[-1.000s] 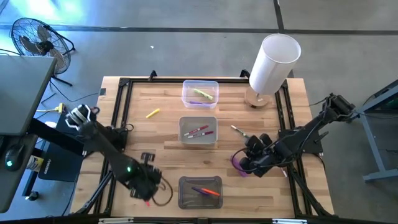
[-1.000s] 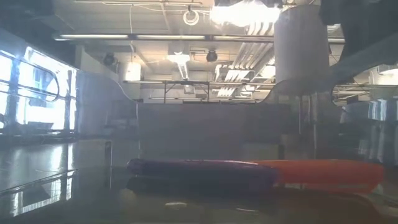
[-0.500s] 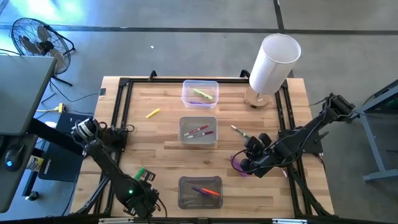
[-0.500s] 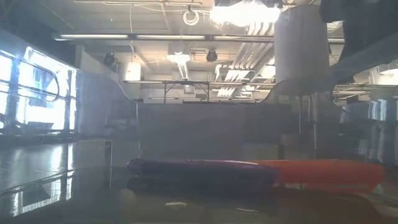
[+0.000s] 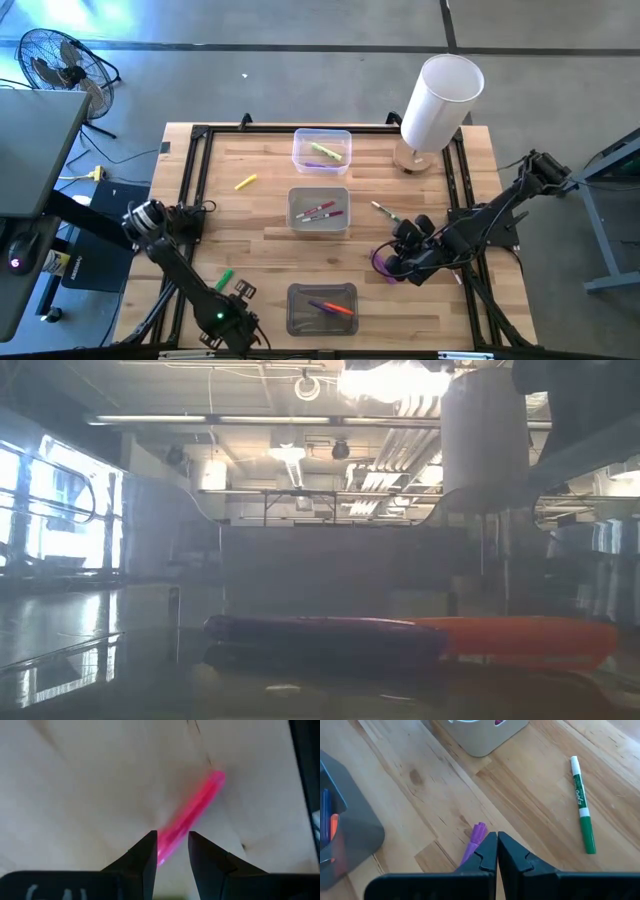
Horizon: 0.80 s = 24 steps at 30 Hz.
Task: Pick & Place Markers
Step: Put the pink pen into the black bin
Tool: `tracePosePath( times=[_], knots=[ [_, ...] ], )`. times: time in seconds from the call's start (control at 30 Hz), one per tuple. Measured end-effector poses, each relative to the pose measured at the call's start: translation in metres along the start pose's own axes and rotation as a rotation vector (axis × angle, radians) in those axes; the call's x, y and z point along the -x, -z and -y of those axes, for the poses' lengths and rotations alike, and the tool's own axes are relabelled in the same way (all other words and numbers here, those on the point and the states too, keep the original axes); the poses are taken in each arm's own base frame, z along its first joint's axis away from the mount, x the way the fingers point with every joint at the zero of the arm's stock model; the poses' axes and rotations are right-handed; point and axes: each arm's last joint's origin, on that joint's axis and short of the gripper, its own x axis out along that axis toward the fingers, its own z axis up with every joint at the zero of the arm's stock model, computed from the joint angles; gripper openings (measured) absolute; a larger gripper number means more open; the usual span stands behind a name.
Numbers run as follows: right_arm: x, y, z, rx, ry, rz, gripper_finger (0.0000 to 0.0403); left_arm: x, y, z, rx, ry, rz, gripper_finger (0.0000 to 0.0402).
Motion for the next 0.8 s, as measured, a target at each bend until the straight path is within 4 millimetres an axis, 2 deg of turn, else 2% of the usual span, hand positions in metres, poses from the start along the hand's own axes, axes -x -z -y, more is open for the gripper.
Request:
tracePosePath(
  times=[0.27,0.4,0.5,0.67,0.8],
  knots=[
    [0.0,-0.001,0.0,-0.01,0.003,0.013,0.0001,-0.018,-0.006,0.0,-0.013,-0.028,-0.031,0.0105],
    [0.0,-0.001,0.0,-0.003,0.004,0.015,0.0001,-0.021,-0.007,0.0,0.06,-0.028,-0.028,0.0072],
    [0.0,-0.001,0.0,0.004,0.004,0.015,0.0001,-0.022,-0.009,-0.003,0.112,0.001,-0.024,0.0027],
    [0.0,-0.001,0.0,0.015,0.003,0.017,0.0001,-0.021,-0.011,-0.003,0.265,-0.013,0.006,0.003],
    [0.0,-0.001,-0.002,0.041,-0.023,0.005,0.0002,-0.007,-0.01,-0.003,0.391,-0.007,0.081,0.0029]
  ],
)
